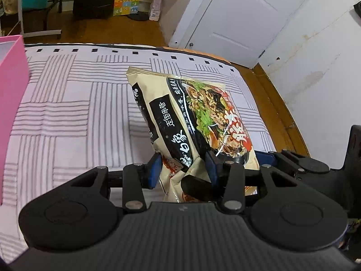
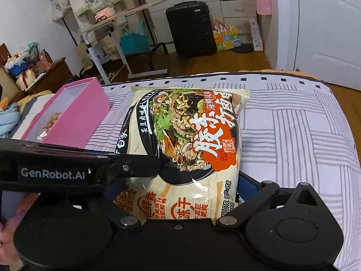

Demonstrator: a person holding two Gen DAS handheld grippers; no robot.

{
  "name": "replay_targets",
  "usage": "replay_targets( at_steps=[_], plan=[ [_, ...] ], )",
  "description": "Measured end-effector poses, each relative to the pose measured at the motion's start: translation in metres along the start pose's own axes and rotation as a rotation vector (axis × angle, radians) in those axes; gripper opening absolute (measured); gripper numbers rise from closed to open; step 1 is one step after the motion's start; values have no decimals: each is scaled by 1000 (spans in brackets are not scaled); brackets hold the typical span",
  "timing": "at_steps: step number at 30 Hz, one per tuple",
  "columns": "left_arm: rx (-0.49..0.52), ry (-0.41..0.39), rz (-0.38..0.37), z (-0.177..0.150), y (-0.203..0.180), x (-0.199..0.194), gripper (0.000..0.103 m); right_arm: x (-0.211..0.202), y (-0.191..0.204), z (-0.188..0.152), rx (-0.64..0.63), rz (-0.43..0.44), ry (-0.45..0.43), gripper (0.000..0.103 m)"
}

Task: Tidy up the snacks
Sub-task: 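Lift the noodle packet and carry it over the pink box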

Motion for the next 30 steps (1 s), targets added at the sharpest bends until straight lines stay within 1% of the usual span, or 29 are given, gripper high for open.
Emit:
replay_targets(
  at_steps=[5,7,9,11,17,22,25,30],
  plan=[
    [10,-6,19,-22,11,-35,40,-14,36,-20,-19,7,-16,102],
    [9,-20,19,-30,19,-52,40,-20,51,-23,-39,13,-23,101],
    [-10,-20,9,-38,32,-70,40,-24,71,-26,-85,27,-20,100],
    [-43,-22,17,-46,48,-88,40,-26,90,-28,-130,53,-12,98],
    [-81,-87,48,-63,87,-138,40,-24,138,-22,-212,137,16,98],
    [-138,-150,46,-59,122,-173,40,-29,173,-8,-267,214,8,97],
    [-154,-190,54,-52,140,-188,40,-23,191,6,-298,230,-15,93],
    [-196,-242,64,-35,175,-203,40,-7,218,28,-352,246,-62,90]
  ],
)
Point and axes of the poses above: each gripper's, at about its wrist camera, not at the fingertips, and x roughly the way its jaws point, y to its left, z to its top, the point moved 1 cm from there along x, roughly the way its jaws point, and after that the axes turned 1 degree about y, right-handed, at the moved point
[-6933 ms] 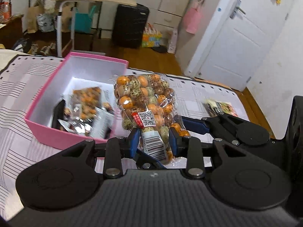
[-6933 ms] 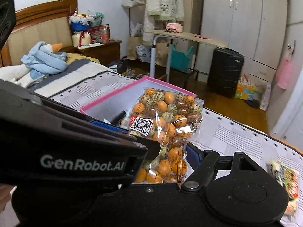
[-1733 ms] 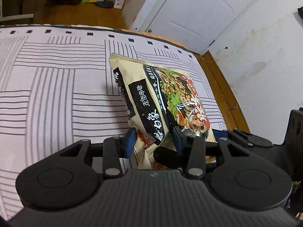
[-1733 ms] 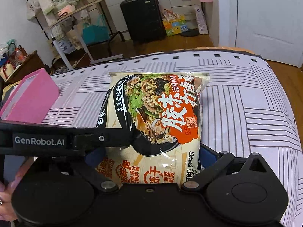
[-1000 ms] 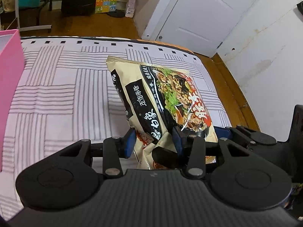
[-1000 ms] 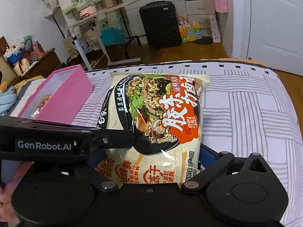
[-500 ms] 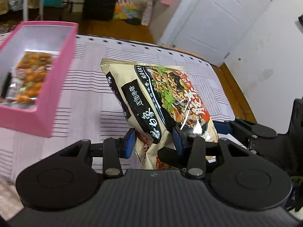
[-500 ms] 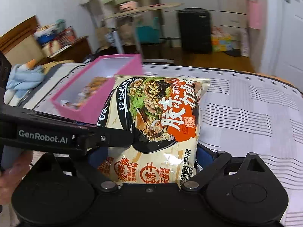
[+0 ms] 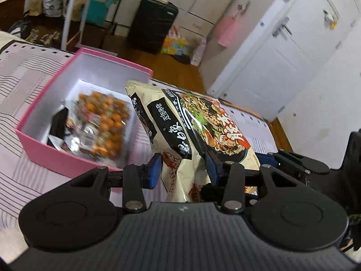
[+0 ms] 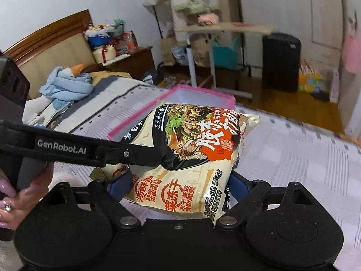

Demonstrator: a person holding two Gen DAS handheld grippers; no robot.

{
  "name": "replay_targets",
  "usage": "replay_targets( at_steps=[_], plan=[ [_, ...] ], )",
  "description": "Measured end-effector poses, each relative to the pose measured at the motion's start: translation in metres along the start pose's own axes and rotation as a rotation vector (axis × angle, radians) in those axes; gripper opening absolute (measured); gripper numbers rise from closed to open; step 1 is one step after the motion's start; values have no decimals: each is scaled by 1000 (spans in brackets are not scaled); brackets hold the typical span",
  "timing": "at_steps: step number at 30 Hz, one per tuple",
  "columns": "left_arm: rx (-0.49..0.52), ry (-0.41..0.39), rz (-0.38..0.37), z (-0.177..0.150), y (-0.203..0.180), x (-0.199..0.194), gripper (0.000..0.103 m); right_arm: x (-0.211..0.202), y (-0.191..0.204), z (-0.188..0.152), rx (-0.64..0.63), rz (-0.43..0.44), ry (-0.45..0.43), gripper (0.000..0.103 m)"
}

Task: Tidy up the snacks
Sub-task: 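Lift the noodle packet and carry it over the pink box, then lower the noodle packet into the pink box and open both grippers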

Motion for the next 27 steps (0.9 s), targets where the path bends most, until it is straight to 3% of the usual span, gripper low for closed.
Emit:
replay_targets(
  at_steps=[10,18,21,27],
  plan=[
    [-121,-19,49,58,70,37,40,71,4,43,26,-10,-29,88],
    [-176,20,94,94,114,78,40,130,-3,61,88,-26,-41,88],
    [-241,19,88,104,131,93,43,150,-4,68,81,-42,-65,88],
    [-150,24,188,108,127,117,44,177,-3,67,31,-101,-31,87]
  ],
)
Point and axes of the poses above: each gripper's, at about its wrist camera, not at the fingertips, and x roughly the way its jaws point, y to its left, z to its top, the point moved 1 cm from there along x, roughly the way its jaws point, and after that the axes turned 1 degree about y, right-handed, at the moved point
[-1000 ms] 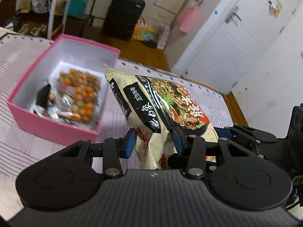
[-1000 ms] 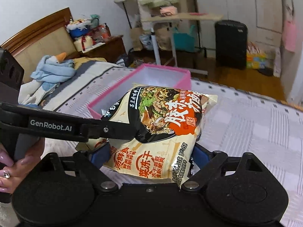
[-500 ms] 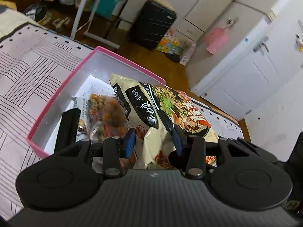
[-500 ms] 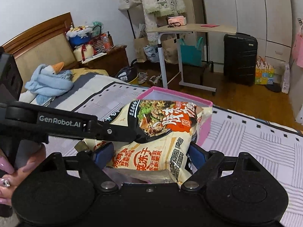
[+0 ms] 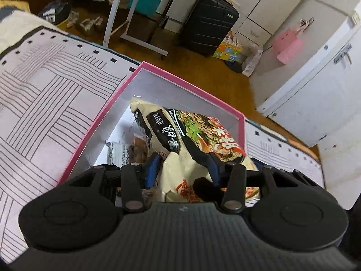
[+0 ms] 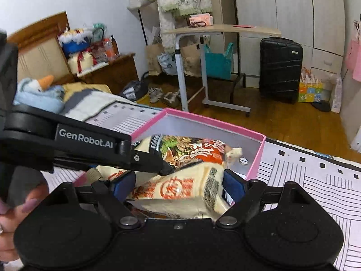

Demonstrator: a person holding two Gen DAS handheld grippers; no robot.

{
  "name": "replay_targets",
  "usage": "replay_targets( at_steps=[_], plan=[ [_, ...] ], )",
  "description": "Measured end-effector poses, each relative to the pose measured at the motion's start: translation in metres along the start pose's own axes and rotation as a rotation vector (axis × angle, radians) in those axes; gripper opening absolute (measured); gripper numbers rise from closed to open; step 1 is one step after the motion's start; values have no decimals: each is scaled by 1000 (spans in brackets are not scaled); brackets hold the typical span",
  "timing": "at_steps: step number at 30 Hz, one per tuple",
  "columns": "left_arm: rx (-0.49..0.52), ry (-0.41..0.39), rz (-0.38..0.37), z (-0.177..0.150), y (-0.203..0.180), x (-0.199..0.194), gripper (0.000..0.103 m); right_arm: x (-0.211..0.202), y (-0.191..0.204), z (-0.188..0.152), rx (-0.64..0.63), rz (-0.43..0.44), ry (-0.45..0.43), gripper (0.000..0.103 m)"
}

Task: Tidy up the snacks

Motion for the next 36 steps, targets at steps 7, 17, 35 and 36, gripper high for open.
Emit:
replay_targets(
  at_steps=[7,17,35,36],
  plan=[
    [54,-103,66,-11,-7,-15,46,-19,13,-13,-94,-169,-134,84],
    [154,-211,96,-48,-32,-75,45,-66,6,-32,-18,-105,-54,85],
    [349,-222,25,-117,-103,-164,51,-194,-12,-60,73,-237,-94,89],
    [364,-222,24,-121,-108,-168,52,-200,-15,-61,80,-244,-97,89]
  ],
)
Point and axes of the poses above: each gripper's, at about its wrist camera, not at the fingertips, and x roughly the way its jaws point, y to its left, z to its top, the point moved 1 cm from there along x, roughly the way its jaws point, and after that the axes turned 1 degree about y, right-handed, at the moved point
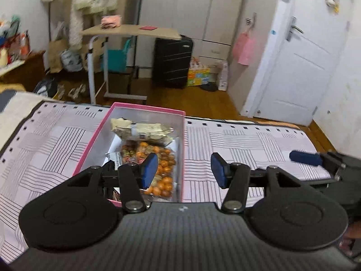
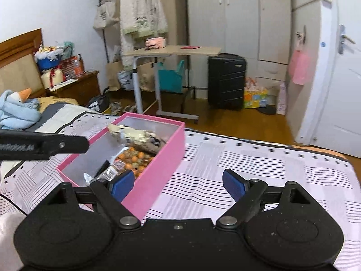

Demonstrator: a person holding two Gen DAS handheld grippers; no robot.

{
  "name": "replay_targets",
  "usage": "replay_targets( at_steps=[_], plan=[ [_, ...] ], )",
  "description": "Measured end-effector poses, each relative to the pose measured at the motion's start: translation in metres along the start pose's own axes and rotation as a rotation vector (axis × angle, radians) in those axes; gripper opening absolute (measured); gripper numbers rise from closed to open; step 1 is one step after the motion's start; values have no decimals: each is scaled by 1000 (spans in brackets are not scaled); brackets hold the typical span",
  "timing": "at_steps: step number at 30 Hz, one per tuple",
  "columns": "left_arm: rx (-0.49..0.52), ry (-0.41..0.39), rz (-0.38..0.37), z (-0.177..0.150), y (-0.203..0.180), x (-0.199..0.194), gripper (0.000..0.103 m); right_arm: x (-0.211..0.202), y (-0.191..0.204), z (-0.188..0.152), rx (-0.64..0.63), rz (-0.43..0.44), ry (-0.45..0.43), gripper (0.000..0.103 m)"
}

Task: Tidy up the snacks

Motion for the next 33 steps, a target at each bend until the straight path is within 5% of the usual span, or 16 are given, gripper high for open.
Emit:
replay_targets(
  at_steps=[13,25,33],
  plan=[
    [8,18,-22,-22,-30,-21,72,-41,-29,-25,103,-67,-15,91],
    [36,8,17,-44,-38,-24,95,-53,-20,-52,86,-119,6,100],
    [31,15,32,-49,-35,-21,102,-57,-20,-60,69,-116,11,103]
  ],
)
Point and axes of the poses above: each gripper's, at about its wrist camera, not at the fingertips, and x roughly the way its jaws point, y to its left, z to its top, the point moved 1 cm from there along x, roughly the way its jaws point, and after that the axes turned 1 degree about y, right-handed, at the moved point
